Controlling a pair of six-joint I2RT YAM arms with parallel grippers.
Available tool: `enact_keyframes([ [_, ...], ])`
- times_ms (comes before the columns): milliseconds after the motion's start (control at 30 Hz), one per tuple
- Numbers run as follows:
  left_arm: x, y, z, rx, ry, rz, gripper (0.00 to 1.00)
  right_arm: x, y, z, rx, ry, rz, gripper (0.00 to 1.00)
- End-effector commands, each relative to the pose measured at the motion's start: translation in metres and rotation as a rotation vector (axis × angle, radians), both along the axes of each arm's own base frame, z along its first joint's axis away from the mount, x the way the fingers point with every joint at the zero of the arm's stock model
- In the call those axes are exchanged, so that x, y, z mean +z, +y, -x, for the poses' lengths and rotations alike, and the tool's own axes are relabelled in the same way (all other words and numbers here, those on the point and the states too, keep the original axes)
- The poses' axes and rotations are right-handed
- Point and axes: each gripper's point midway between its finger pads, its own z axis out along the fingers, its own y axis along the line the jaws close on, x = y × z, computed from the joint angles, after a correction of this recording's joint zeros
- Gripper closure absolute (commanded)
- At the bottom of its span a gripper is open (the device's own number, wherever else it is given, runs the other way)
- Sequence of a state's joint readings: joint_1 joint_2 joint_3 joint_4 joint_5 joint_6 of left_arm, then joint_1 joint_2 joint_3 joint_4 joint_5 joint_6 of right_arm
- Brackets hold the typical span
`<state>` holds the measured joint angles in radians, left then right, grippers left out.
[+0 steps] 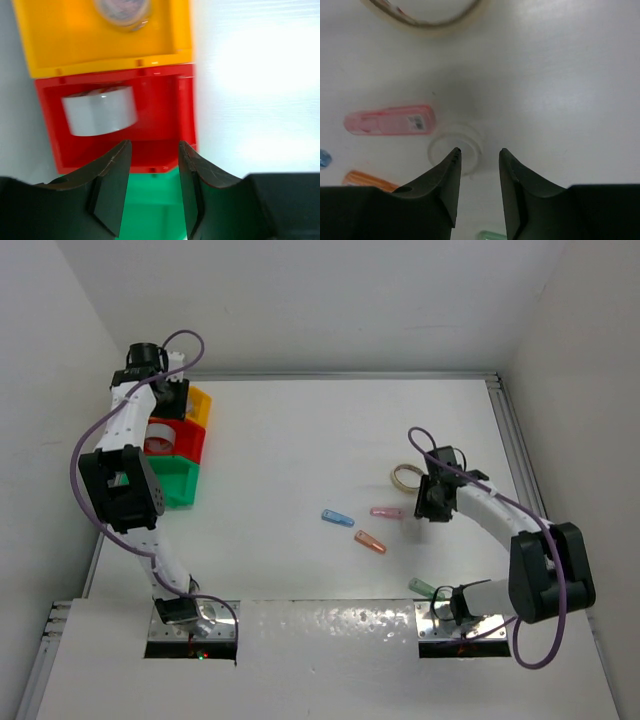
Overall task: Sort the stationery into containers
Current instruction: Move the stationery to the center of the board, then pick up the stationery from the center of the board.
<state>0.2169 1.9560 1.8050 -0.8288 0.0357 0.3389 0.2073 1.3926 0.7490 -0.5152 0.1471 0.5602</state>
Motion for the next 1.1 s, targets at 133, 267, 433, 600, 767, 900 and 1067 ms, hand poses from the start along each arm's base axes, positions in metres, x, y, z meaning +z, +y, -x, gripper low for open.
enact_keyframes([
  [133,0.041,-0.039,0.003,-0.056,-0.097,0.069,0.59,-0.007,0.012,0.016,-0.028,-0.032,-0.100,0.64],
  [267,0.042,-0.047,0.006,-0.070,-0.093,0.076,0.58,-0.012,0.017,0.011,-0.023,-0.035,-0.109,0.64],
  [433,0.047,-0.052,0.009,-0.073,-0.107,0.084,0.58,-0.024,0.017,0.012,-0.037,-0.017,-0.108,0.65],
  [600,0.059,-0.068,0.010,-0.103,-0.128,0.095,0.57,-0.033,0.010,0.014,-0.045,0.009,-0.065,0.79],
  [767,0.075,-0.108,0.011,-0.213,-0.151,0.139,0.55,-0.028,0.000,0.013,-0.046,-0.002,-0.008,1.00],
  [900,0.085,-0.160,0.024,-0.380,-0.140,0.225,0.53,-0.008,-0.010,0.004,-0.033,-0.049,0.071,1.00],
  [1067,0.090,-0.224,0.047,-0.549,-0.096,0.319,0.51,0.065,0.029,-0.048,0.035,-0.290,0.089,1.00],
])
